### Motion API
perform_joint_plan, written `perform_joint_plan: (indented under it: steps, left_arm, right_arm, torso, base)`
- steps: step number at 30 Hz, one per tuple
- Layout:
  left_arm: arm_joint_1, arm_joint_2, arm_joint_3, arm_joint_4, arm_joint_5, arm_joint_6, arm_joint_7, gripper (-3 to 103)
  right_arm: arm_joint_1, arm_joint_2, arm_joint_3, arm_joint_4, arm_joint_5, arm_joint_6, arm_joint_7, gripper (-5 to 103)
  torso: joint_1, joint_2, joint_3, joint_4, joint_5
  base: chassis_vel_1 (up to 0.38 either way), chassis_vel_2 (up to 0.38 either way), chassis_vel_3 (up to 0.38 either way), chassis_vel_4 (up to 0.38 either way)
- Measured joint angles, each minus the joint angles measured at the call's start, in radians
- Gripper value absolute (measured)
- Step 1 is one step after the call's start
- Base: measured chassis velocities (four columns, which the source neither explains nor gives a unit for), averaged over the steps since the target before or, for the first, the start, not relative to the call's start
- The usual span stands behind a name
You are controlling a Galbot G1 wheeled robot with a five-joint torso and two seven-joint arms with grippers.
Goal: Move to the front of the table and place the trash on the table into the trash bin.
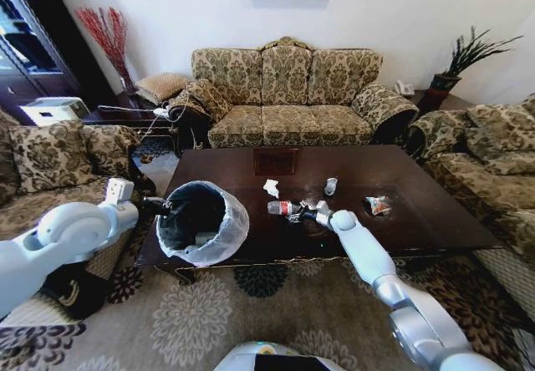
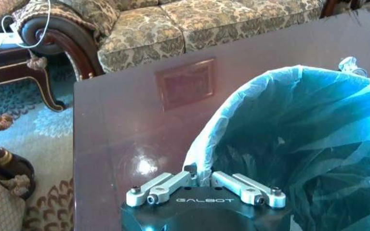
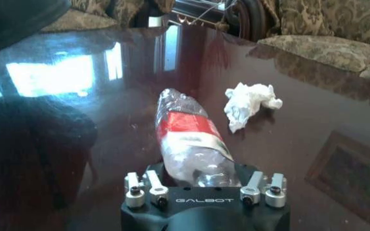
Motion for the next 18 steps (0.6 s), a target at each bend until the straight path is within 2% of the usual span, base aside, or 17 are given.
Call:
perform_joint_plan:
  steps: [4, 9, 13, 15, 18]
  left_arm:
    - [0.0, 0.016, -0.003, 0.005, -0.004, 0.0, -0.002, 0]
    - [0.002, 0.016, -0.006, 0.008, -0.005, 0.002, -0.004, 0]
    - [0.002, 0.033, -0.016, 0.017, -0.013, 0.004, -0.005, 0]
    - [0.001, 0.037, -0.018, 0.018, -0.015, 0.004, -0.006, 0]
    - [0.0, 0.043, -0.019, 0.019, -0.019, 0.005, -0.011, 0]
  right_arm:
    - [-0.027, -0.008, 0.02, 0.041, 0.023, 0.002, 0.009, 54]
    - [-0.047, -0.015, 0.027, 0.071, 0.053, 0.002, 0.023, 47]
    - [-0.082, -0.022, 0.032, 0.127, 0.084, 0.0, 0.047, 30]
    - [-0.089, -0.024, 0.033, 0.14, 0.094, -0.004, 0.052, 30]
    - [-0.108, -0.028, 0.039, 0.168, 0.108, -0.011, 0.056, 19]
  torso:
    - [0.0, 0.0, 0.0, 0.0, -0.0002]
    - [0.0, 0.0, 0.0, 0.0002, -0.0004]
    - [0.0, 0.0, 0.0, 0.0001, -0.0004]
    - [0.0, 0.0, 0.0, 0.0001, -0.0004]
    - [0.0, 0.0, 0.0, 0.0001, -0.0005]
  base:
    - [0.0, 0.0, 0.0, 0.0]
    - [0.0, 0.0, 0.0, 0.0]
    - [0.0, 0.0, 0.0, 0.0]
    - [0.0, 0.0, 0.0, 0.0]
    - [0.0, 0.0, 0.0, 0.0]
